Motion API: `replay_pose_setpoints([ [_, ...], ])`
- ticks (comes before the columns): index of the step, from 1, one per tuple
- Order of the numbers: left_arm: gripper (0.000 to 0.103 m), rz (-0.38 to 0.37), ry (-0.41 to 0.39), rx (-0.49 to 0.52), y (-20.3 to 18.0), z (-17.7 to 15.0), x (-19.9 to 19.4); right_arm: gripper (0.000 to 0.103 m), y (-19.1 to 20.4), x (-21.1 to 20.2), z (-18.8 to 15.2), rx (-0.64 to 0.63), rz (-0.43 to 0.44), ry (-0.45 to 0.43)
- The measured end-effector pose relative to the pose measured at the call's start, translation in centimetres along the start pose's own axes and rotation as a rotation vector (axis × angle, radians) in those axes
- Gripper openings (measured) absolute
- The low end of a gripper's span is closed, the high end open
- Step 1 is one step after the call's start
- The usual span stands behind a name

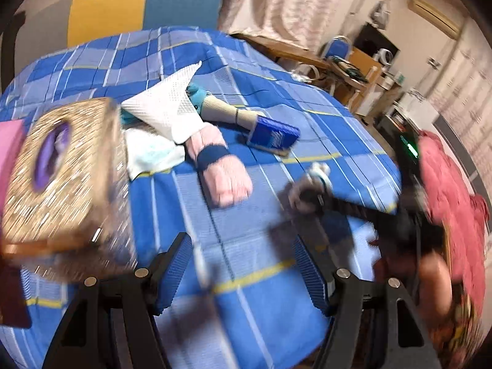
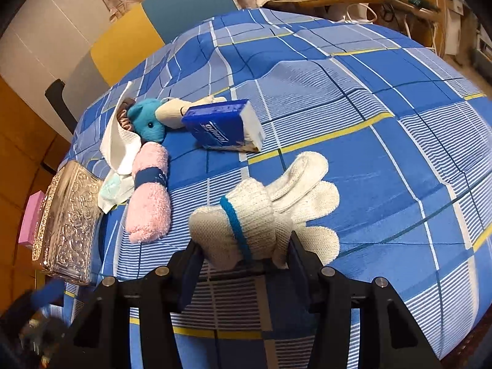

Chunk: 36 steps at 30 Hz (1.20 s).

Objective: Organize soft objects
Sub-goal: 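Grasp the pink towel roll with the left gripper while the right gripper holds the glove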

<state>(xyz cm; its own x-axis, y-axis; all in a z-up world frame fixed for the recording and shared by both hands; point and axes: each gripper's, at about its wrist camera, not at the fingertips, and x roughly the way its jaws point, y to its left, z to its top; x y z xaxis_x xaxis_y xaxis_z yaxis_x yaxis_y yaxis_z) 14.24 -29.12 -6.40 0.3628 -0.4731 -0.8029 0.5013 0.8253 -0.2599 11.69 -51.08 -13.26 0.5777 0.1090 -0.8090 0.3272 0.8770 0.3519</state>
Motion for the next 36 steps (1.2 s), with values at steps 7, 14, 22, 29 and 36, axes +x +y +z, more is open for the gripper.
replay_pose_setpoints([
  [7, 0.070, 0.094, 0.051, -0.030, -0.8, 4.8, 6.6, 0.053, -0.2, -0.6, 0.3, -0.011, -0.087, -0.009],
  [14, 0.070, 0.154, 0.117, -0.069, 0.3, 6.4, 11.5, 0.053, -0.9, -0.6, 0.7, 0.044, -0.047, 0.007],
  [22, 0.050, 0.135, 0.095, -0.066, 1.6, 5.7, 12.3, 0.053, -1.1, -0.5, 0.8, 0.069, -0.028, 0.012],
  [29, 0.036, 0.094, 0.092, -0.061, 2.3, 4.9, 10.7, 0.053, -0.3, -0.8, 0.6, 0.056, 0.038, -0.013],
  [36, 0.035, 0.060, 0.023, -0.045, 2.0, 2.9, 7.1, 0.053, 0.2, -0.5, 0.4, 0.028, 0.041, -0.013],
])
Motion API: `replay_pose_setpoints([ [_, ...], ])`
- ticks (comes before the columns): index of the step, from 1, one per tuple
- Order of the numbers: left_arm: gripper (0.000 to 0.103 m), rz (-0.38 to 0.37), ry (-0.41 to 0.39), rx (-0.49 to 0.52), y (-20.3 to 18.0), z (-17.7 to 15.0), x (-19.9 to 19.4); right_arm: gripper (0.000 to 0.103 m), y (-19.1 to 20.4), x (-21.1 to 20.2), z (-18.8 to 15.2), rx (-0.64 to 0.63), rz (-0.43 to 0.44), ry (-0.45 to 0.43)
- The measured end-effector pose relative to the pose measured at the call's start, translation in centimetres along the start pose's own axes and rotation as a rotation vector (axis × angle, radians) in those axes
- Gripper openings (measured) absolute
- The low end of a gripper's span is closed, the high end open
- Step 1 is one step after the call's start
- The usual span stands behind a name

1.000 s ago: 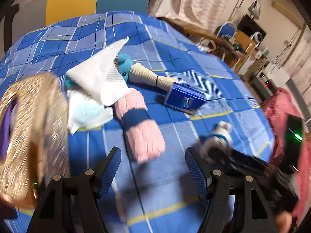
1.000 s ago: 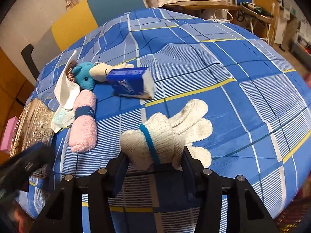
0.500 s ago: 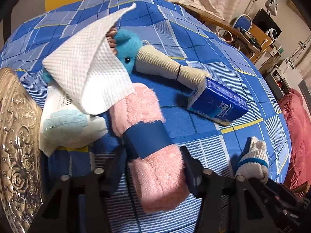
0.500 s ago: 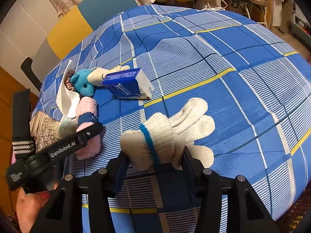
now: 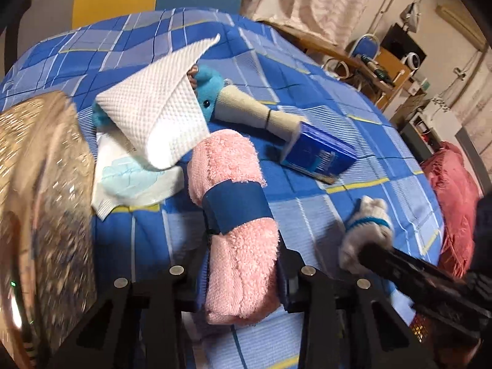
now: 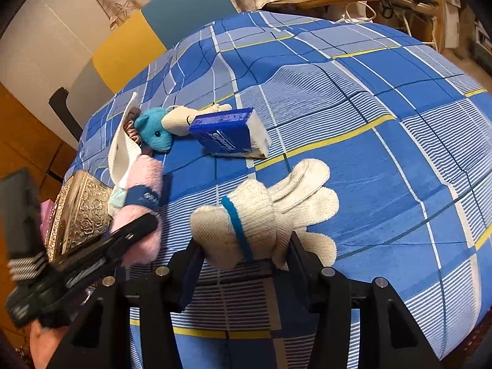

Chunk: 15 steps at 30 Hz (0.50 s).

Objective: Organize soft objects
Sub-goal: 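Grasp the pink towel roll with the left gripper while the right gripper holds the glove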

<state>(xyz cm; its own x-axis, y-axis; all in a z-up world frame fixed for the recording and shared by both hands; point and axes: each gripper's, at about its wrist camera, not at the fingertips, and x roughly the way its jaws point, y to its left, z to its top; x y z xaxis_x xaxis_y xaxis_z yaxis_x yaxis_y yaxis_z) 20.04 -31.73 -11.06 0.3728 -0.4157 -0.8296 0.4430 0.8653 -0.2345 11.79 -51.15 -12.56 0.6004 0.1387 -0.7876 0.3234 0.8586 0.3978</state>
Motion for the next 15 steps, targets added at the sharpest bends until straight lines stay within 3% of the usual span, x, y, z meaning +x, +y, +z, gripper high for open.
replay_pose_setpoints([
  [9, 0.034, -0.074, -0.023, 0.016, 0.2, -3.1, -3.4, 0.053, 0.7, 0.4, -0.3, -0.046, -0.017, -0.001],
  [15, 0.034, -0.094, -0.090, 0.039, 0.8, -4.8, -7.2, 0.053, 1.6, 0.6, -1.0, -0.078, 0.022, 0.002],
])
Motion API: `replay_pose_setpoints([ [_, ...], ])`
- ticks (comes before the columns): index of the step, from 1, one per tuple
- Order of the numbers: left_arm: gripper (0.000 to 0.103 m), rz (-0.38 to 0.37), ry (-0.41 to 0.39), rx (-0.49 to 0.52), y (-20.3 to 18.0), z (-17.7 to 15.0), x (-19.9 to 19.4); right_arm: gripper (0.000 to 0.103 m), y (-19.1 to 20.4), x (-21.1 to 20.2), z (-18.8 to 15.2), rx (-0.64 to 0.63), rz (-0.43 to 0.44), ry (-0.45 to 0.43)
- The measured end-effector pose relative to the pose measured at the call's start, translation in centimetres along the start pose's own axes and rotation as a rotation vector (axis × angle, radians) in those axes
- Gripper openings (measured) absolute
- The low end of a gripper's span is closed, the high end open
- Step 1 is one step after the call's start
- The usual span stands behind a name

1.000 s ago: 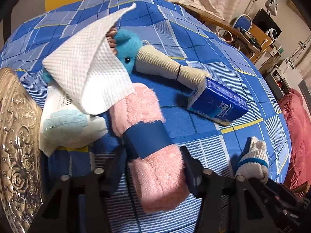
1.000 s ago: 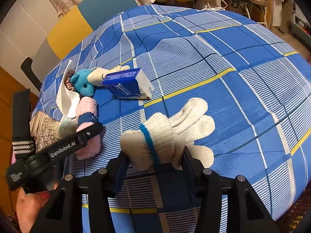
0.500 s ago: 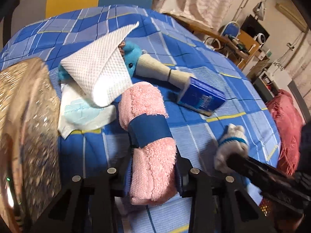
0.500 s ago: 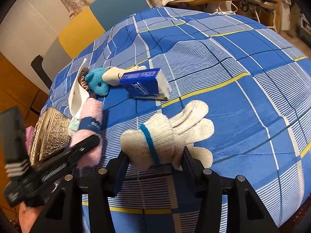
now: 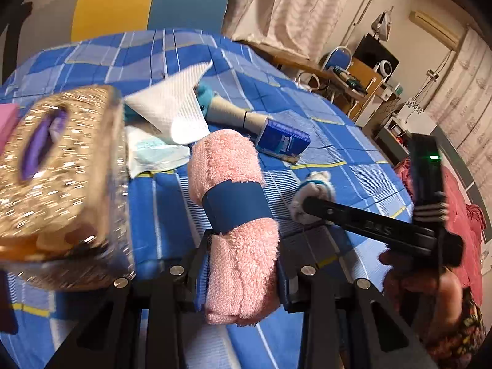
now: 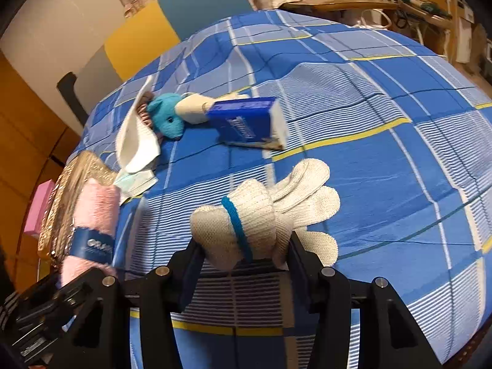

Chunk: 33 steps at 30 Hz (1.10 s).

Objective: Organize soft objects
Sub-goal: 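Grasp the pink towel roll with the left gripper while the right gripper holds the glove, then carry the pink towel roll into the gold tray and open the left gripper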

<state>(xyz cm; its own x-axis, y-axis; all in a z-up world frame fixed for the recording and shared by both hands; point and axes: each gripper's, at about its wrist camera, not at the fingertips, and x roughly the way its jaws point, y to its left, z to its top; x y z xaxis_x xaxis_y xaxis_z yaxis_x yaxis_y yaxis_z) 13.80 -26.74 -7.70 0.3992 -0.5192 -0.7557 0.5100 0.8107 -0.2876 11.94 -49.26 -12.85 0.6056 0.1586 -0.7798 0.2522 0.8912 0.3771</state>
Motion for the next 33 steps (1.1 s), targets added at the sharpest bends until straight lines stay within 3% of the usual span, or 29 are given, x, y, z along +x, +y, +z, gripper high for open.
replay_pose_setpoints([
  [8, 0.035, 0.023, -0.124, 0.004, 2.0, -0.7, -7.3, 0.053, 2.6, -0.3, -0.8, -0.107, 0.026, -0.034],
  [19, 0.035, 0.148, -0.239, -0.115, 11.4, 0.6, -15.3, 0.053, 3.4, -0.3, -1.5, -0.142, 0.022, -0.044],
  [27, 0.035, 0.270, -0.166, -0.217, 20.3, 1.2, -15.0, 0.053, 3.4, -0.2, -1.5, -0.145, 0.017, -0.046],
  [33, 0.035, 0.373, -0.092, -0.333, 27.6, -1.2, -14.4, 0.053, 3.5, -0.2, -1.5, -0.155, 0.012, -0.047],
])
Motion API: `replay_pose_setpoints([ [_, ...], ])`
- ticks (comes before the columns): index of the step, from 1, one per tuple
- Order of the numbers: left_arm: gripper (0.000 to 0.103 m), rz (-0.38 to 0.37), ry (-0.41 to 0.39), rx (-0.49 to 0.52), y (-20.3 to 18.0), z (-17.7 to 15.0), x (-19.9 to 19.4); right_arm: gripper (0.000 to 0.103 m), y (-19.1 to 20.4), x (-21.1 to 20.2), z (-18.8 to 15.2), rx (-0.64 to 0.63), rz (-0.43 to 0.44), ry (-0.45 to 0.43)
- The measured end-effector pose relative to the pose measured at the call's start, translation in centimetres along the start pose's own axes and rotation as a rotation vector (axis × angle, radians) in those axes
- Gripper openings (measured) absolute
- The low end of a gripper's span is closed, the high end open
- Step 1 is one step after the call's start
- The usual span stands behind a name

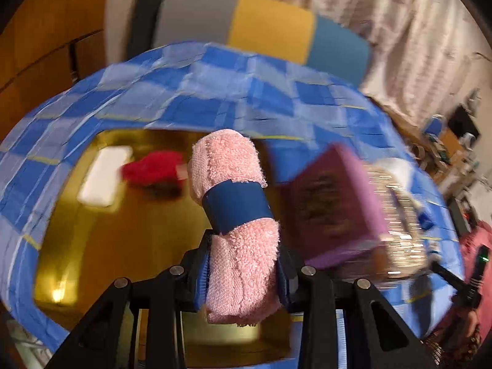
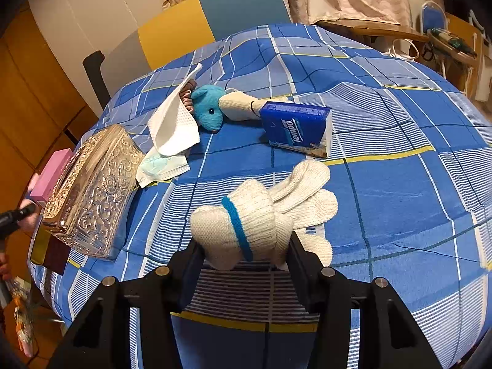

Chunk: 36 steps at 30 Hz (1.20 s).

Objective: Organize soft objects
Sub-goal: 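Carry the pink towel roll into the gold tray and open the left gripper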

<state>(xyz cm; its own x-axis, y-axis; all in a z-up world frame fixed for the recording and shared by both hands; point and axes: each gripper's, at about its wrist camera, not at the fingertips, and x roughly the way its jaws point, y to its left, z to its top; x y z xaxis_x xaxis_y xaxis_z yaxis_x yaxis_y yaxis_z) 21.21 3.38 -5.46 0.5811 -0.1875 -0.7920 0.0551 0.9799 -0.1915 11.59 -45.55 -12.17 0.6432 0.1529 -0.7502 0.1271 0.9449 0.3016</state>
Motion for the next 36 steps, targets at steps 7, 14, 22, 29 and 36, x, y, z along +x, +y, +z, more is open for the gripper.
replay_pose_setpoints([
  [7, 0.035, 0.133, 0.090, -0.053, 7.0, -0.9, 2.2, 0.053, 0.0, 0.2, 0.0, 0.007, 0.008, 0.004],
  [14, 0.038, 0.198, 0.149, -0.041, 10.6, -1.7, 2.8, 0.053, 0.4, -1.1, 0.2, -0.010, -0.019, -0.068],
  [22, 0.045, 0.323, 0.113, -0.020, 12.8, -1.2, 2.5, 0.053, 2.1, -3.5, -0.5, -0.023, -0.009, -0.123],
  [29, 0.045, 0.270, 0.003, -0.100, 12.4, -2.8, -0.9, 0.053, 4.7, -6.2, -0.2, -0.009, 0.011, -0.162],
  [36, 0.045, 0.084, -0.077, -0.188, 10.3, -5.5, -2.9, 0.053, 9.6, -7.7, 1.4, -0.046, 0.061, -0.202],
])
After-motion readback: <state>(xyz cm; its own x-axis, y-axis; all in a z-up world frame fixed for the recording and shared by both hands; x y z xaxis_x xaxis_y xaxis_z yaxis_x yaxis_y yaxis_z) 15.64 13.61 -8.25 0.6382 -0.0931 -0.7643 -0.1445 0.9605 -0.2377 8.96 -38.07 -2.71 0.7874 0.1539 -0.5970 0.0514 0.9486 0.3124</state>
